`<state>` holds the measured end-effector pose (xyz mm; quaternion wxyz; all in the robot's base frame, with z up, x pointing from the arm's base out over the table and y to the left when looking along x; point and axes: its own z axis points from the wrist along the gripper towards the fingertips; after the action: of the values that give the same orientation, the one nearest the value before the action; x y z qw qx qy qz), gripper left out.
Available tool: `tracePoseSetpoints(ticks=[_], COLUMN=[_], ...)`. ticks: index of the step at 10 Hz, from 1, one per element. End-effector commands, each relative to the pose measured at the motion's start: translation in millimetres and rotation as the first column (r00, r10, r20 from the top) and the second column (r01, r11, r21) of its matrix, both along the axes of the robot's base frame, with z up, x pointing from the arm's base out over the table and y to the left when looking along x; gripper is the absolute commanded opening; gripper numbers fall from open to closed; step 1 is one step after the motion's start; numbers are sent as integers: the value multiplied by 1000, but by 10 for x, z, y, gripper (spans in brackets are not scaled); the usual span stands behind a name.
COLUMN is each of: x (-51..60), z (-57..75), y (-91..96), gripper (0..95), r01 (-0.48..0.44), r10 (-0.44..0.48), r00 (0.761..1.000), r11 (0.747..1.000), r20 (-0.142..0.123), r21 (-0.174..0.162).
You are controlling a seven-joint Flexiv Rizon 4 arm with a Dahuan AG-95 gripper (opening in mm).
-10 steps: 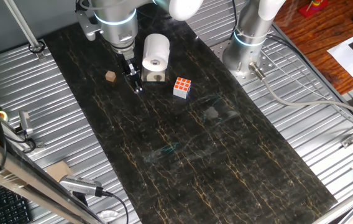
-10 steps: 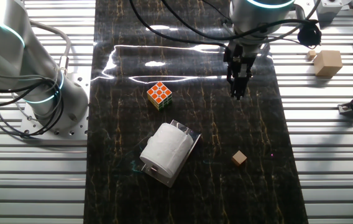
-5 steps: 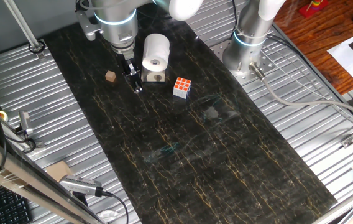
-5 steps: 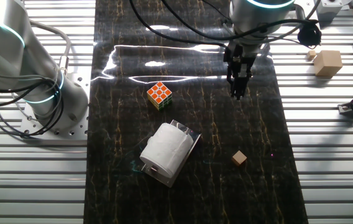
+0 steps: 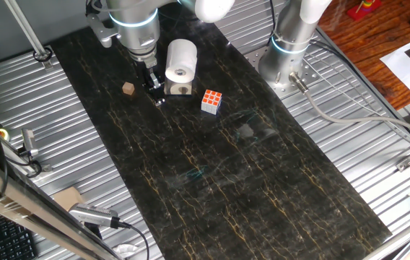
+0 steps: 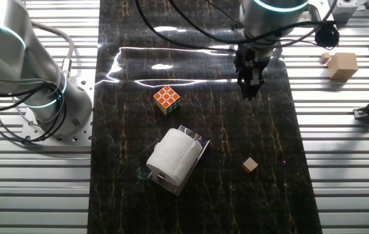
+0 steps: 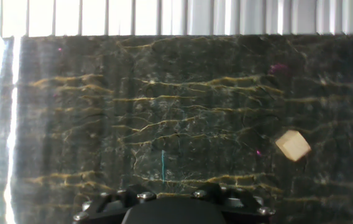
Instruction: Take the roll of paper down from the shelf
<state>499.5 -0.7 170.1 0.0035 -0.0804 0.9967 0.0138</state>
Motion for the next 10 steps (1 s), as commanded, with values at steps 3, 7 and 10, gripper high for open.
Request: tracePoseSetpoints(ticks=[3, 7, 10], x=[6, 7, 11], z=[-2, -5, -9], y=[8, 13, 26], gripper=[0, 0, 0], r01=[-56, -117, -181], r10=[56, 117, 181], r00=[998, 993, 983], r11=[998, 993, 983], r20=[-5, -3, -2], r21=[8, -1, -1])
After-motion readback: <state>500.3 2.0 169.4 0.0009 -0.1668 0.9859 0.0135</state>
